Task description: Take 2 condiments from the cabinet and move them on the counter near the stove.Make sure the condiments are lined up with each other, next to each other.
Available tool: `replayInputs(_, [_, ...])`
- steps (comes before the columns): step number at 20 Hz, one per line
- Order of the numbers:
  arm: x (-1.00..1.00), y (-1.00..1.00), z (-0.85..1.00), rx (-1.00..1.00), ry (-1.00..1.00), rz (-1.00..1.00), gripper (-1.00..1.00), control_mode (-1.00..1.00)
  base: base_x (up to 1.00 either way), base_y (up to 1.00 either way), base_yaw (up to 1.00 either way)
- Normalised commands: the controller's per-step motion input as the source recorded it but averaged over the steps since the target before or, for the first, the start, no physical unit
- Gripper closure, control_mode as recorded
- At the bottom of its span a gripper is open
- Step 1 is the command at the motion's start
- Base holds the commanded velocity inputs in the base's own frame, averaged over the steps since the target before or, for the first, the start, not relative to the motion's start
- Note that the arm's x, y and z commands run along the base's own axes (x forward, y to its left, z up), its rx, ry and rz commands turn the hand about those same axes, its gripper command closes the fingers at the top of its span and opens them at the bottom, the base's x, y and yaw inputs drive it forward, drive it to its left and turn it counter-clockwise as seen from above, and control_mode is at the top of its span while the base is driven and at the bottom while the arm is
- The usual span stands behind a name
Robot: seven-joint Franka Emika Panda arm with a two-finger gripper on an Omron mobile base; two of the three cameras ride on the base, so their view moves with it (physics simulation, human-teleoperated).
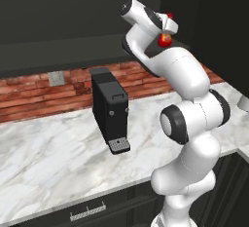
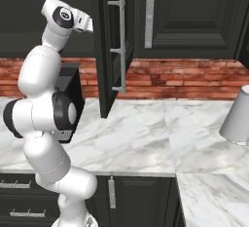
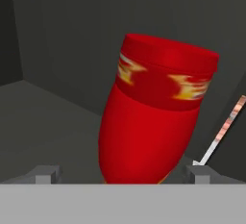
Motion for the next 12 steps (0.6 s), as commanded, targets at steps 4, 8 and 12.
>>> replayInputs(4, [0.07,-0.03,-0.02,0.00,0.00,0.00,-1.00,-1.00,0.00,0.00,0.00])
replayInputs(8, [0.04,-0.01,0.00,0.00,0.00,0.00,-1.00,-1.00,0.00,0.00,0.00])
replayInputs(12, [0.00,-0.01,-0.01,0.00,0.00,0.00,1.00,-1.00,0.00,0.00,0.00])
